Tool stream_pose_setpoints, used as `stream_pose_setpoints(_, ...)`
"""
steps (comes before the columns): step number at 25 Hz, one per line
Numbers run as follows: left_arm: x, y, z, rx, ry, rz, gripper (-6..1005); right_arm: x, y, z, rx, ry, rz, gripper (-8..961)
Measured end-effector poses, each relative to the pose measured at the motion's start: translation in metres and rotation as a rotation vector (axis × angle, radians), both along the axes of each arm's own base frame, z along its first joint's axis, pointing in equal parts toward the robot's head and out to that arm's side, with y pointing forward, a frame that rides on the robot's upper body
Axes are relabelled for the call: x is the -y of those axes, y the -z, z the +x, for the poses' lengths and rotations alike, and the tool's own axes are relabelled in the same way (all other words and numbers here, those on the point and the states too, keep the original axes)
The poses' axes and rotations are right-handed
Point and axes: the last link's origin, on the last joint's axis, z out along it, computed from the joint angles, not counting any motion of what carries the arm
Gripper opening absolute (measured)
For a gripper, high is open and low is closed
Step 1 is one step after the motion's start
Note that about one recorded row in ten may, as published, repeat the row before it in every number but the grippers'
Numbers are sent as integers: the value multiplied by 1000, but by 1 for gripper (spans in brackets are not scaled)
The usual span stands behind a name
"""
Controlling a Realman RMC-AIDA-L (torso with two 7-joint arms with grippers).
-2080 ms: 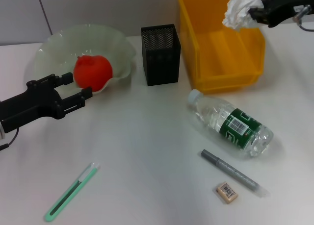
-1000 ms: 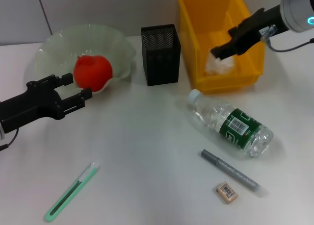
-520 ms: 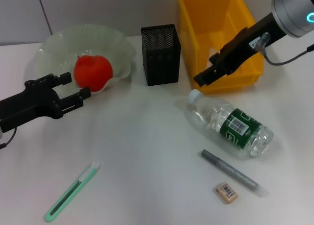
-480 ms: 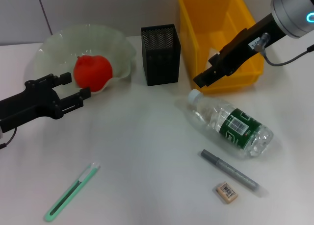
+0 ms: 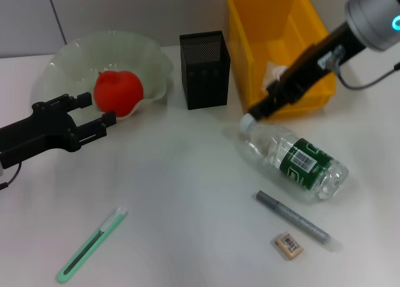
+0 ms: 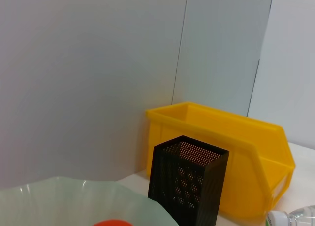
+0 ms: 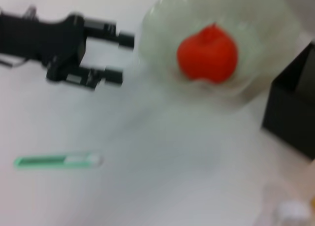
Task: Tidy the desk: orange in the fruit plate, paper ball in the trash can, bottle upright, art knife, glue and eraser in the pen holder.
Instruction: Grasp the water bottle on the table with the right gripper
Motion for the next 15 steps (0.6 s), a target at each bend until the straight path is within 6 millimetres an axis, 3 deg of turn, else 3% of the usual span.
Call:
stream_pose_setpoints(6, -1, 0, 2, 5, 1, -5, 696, 0, 4, 5, 31, 98, -110, 638)
stream_pose_setpoints(8, -3, -1, 4, 8, 5, -6, 696, 3, 2, 3, 38, 111, -122, 826)
stream_pose_setpoints(15, -6, -2, 7, 8, 13, -7, 696, 7, -8, 3, 51, 117, -100, 827)
